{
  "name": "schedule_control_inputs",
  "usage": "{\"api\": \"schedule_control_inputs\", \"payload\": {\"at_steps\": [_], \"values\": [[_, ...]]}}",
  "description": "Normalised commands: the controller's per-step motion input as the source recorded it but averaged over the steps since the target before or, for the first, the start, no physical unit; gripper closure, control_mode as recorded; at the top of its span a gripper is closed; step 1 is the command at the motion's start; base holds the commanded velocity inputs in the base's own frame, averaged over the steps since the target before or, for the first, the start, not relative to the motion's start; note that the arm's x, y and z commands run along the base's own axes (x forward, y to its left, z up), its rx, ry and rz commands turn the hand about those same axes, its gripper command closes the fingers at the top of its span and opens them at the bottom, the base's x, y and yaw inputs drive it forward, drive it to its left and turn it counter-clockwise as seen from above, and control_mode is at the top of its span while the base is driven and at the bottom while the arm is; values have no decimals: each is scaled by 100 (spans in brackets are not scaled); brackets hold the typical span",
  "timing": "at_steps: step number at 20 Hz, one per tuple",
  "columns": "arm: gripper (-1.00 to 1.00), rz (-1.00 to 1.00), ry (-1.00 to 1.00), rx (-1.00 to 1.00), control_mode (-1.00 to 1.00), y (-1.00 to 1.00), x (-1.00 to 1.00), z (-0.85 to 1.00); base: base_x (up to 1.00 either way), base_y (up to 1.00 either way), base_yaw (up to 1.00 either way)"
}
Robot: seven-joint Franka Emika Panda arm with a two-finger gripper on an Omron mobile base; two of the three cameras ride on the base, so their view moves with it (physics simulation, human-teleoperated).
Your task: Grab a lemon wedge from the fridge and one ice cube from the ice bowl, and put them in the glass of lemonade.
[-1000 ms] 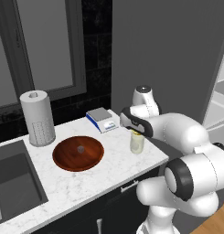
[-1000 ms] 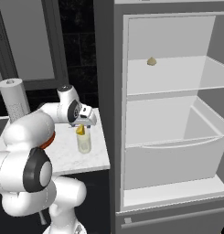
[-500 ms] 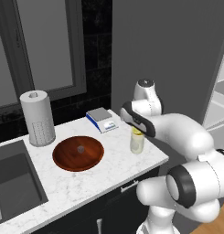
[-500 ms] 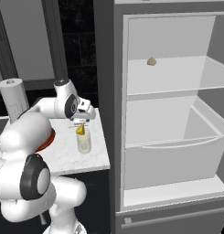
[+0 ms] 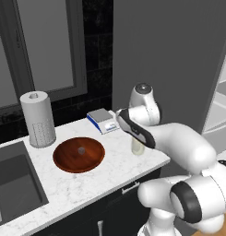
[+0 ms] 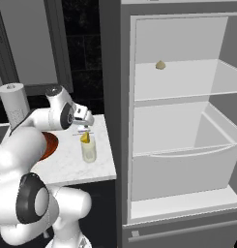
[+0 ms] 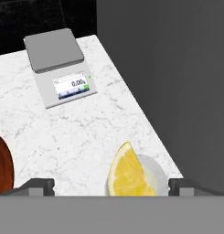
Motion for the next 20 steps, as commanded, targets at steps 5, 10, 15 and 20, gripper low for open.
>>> {"api": "schedule_control_inputs", "payload": {"at_steps": [5, 10, 15, 20], "values": [[-100, 0, -14, 0, -100, 10, -20, 10, 0, 0, 0], [-100, 0, -5, 7, -100, -2, -32, 20, 0, 0, 0], [-100, 0, 0, 24, -100, -20, -79, 29, 0, 0, 0], [-100, 0, 1, 22, -100, -25, -85, 28, 0, 0, 0]]}}
